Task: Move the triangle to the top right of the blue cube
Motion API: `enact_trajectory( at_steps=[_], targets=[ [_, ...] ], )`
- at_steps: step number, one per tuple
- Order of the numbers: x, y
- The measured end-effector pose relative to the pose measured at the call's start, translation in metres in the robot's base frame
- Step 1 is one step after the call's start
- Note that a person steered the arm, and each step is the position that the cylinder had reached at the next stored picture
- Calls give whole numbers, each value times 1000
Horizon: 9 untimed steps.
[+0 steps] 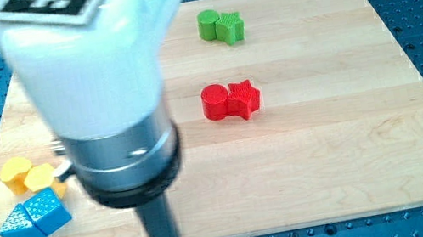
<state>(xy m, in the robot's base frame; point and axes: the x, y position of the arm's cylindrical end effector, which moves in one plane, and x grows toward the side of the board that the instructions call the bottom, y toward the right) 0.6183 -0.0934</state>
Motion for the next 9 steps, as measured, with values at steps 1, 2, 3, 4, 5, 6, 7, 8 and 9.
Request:
enact_trajectory(
  at_steps=[1, 2, 3, 4, 5, 6, 7, 8, 9],
  targets=[
    [1, -85],
    [-2, -161],
    [-6, -170],
    [-29, -162],
    [-58, -127],
    [-75, -72],
    [-77, -57],
    [-71, -122],
    [-32, -137]
  ],
)
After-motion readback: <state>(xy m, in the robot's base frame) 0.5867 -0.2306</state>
